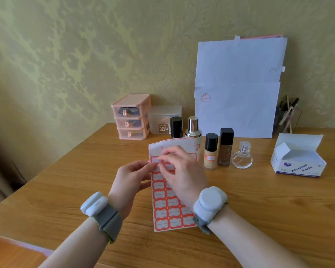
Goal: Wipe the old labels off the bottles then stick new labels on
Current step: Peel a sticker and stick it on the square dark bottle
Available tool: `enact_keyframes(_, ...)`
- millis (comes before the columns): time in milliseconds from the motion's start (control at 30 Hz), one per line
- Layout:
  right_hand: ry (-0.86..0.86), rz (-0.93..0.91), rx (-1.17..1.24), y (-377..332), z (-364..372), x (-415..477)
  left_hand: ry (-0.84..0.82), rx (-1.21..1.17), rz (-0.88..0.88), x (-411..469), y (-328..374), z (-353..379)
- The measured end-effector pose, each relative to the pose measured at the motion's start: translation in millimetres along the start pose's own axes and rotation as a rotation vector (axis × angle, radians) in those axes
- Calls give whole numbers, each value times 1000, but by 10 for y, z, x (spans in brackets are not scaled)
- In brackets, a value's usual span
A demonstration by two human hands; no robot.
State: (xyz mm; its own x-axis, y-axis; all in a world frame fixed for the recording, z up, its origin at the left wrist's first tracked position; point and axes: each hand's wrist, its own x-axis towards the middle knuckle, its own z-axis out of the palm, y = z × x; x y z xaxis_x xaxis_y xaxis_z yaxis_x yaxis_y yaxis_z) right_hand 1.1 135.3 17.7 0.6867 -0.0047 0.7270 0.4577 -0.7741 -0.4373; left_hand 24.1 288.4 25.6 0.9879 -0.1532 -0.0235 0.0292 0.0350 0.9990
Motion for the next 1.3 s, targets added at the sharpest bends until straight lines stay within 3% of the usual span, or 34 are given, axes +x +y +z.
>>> enact_keyframes(267,-20,24,-56,74,-83,-51,-97,-34,13,-51,5,56)
enact_keyframes(1300,-38,5,-40,45,-236,-55,-4,-16,116,-58,28,193)
